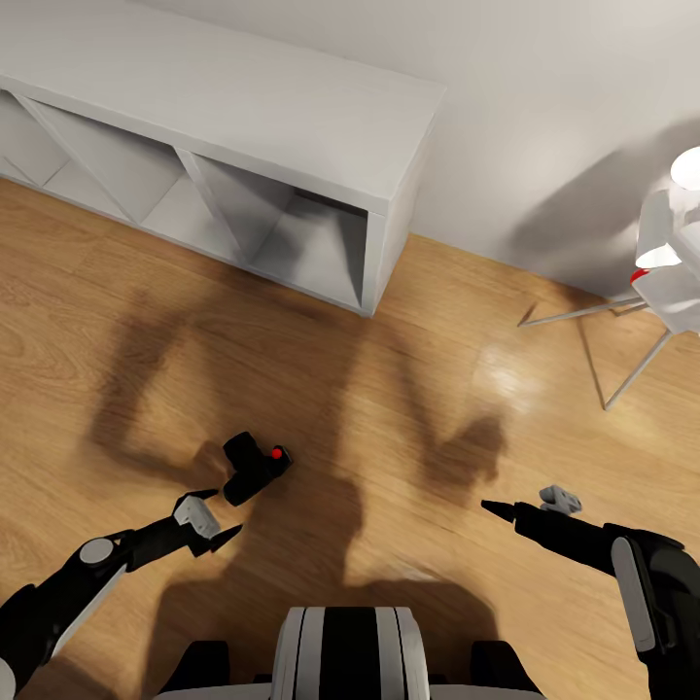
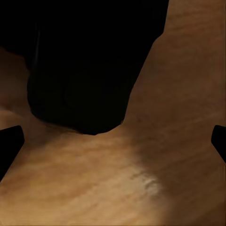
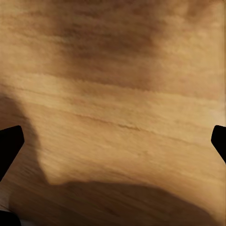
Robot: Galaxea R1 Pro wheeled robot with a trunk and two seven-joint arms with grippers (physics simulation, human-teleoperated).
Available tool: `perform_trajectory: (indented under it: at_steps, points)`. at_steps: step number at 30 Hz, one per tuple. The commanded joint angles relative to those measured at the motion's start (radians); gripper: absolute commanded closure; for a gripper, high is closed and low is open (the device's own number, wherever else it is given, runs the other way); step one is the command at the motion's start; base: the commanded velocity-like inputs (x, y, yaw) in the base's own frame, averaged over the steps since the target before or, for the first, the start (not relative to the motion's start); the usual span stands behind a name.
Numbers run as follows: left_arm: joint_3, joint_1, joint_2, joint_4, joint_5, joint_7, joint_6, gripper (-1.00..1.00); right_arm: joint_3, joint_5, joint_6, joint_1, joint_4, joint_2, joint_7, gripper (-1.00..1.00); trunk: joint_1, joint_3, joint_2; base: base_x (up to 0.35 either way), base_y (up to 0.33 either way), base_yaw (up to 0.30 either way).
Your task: Attach the digital camera to the camera tripod in the bedroom.
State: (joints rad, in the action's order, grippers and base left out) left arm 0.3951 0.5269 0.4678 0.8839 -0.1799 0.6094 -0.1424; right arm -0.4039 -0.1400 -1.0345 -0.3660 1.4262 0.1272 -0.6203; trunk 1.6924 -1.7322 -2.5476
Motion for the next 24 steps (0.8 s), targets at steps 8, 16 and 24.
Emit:
perform_trajectory:
  at_steps: [8,16,24]
  points:
    - [0.005,0.001,0.004,0.013,-0.028,0.001,-0.013,-1.0,0.0,-0.007,-0.007,-0.001,0.0,0.0,0.002,-1.0,0.0,0.0,0.0,0.0,0.0,0.0]
    - [0.006,0.001,0.005,0.012,-0.03,0.001,-0.015,-1.0,0.0,-0.006,-0.007,-0.001,0.0,0.0,0.002,-1.0,0.0,0.0,0.0,0.0,0.0,0.0]
    - [0.007,0.001,0.004,0.011,-0.03,0.001,-0.016,-1.0,0.0,-0.006,-0.007,-0.001,0.0,0.0,0.002,-1.0,0.0,0.0,0.0,0.0,0.0,0.0]
